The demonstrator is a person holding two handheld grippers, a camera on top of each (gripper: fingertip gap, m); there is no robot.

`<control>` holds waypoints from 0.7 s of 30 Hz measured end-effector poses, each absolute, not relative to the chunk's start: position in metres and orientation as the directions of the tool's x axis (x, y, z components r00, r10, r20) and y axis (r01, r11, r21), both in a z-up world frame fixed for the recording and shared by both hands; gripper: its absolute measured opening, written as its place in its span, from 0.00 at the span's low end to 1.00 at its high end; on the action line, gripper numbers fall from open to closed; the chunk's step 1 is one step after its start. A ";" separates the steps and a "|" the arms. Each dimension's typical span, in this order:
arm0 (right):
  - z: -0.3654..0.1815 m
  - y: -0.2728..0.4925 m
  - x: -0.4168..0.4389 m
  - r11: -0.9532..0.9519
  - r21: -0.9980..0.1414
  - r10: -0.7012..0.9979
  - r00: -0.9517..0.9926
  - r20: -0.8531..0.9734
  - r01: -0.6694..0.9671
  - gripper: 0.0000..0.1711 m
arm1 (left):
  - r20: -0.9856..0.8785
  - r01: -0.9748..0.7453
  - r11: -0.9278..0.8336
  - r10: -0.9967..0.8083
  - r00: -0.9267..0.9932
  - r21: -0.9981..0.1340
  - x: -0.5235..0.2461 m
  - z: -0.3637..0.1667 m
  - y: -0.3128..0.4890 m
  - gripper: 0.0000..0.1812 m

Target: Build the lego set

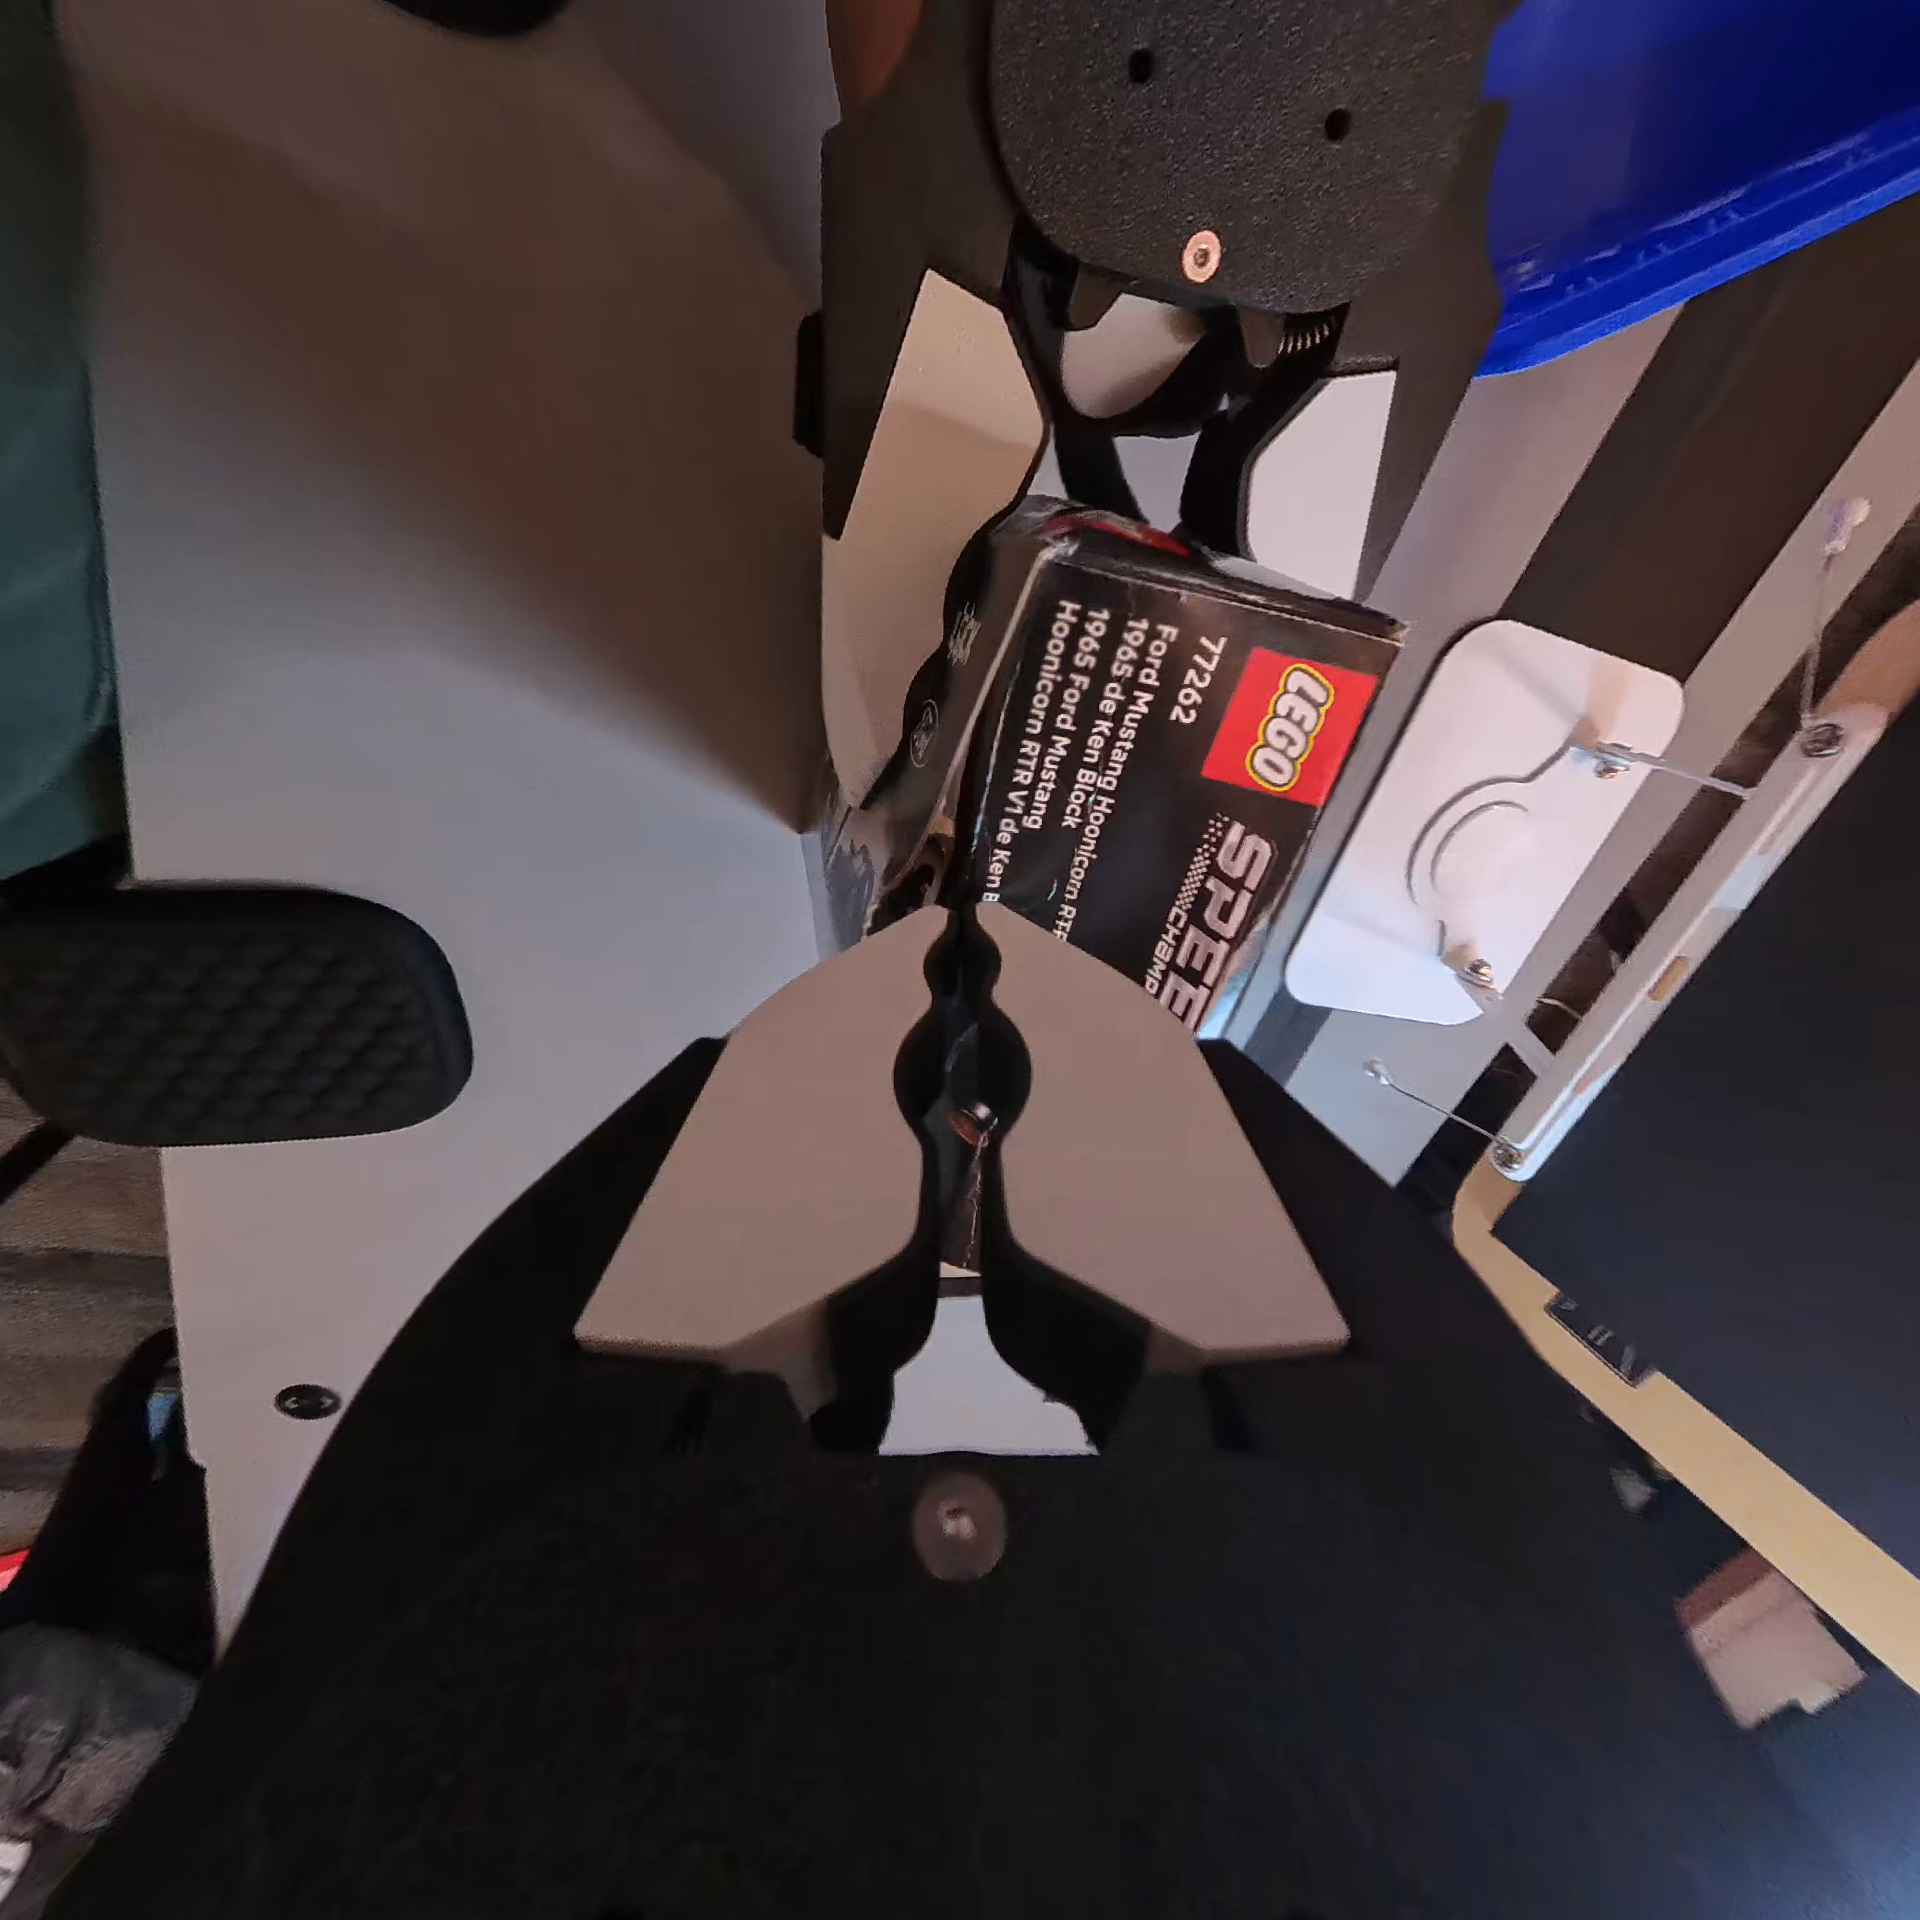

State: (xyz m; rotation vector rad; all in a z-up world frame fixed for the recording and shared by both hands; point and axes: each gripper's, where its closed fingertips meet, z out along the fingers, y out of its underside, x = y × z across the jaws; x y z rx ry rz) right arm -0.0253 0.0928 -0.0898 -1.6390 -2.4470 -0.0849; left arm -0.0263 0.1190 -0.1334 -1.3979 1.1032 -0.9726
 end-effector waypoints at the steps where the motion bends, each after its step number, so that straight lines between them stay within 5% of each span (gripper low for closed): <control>1: -0.090 0.092 -0.025 0.378 -0.067 0.915 -0.362 0.180 0.923 0.00 | -0.014 -0.113 -0.014 -0.970 0.242 -0.994 -0.026 -0.133 0.118 0.45; 4: -0.084 0.091 -0.025 0.385 -0.104 0.911 -0.359 0.206 0.917 0.03 | -0.014 -0.106 -0.011 -0.971 0.238 -0.994 -0.027 -0.133 0.118 0.45; 6: -0.070 0.086 -0.028 0.370 -0.231 0.920 -0.320 0.225 0.900 0.07 | -0.015 -0.100 -0.008 -0.972 0.235 -0.995 -0.028 -0.133 0.117 0.45; 11: -0.031 0.100 0.004 0.279 -0.566 0.941 -0.105 0.320 0.776 0.44 | -0.008 -0.082 -0.010 -0.978 0.210 -0.997 -0.032 -0.132 0.117 0.45; 14: -0.052 0.114 0.045 0.164 -0.709 0.960 0.053 0.273 0.686 0.59 | -0.013 -0.080 -0.002 -0.983 0.184 -0.997 -0.030 -0.132 0.115 0.45; 18: -0.144 0.118 0.056 -0.026 -0.845 0.987 0.150 0.065 0.535 0.64 | -0.021 -0.055 0.014 -0.993 0.118 -0.998 -0.026 -0.130 0.112 0.45; 21: -0.183 0.111 0.025 -0.059 -0.934 0.986 0.165 0.000 0.351 0.50 | -0.035 -0.032 0.033 -0.998 0.052 -0.999 -0.022 -0.129 0.109 0.46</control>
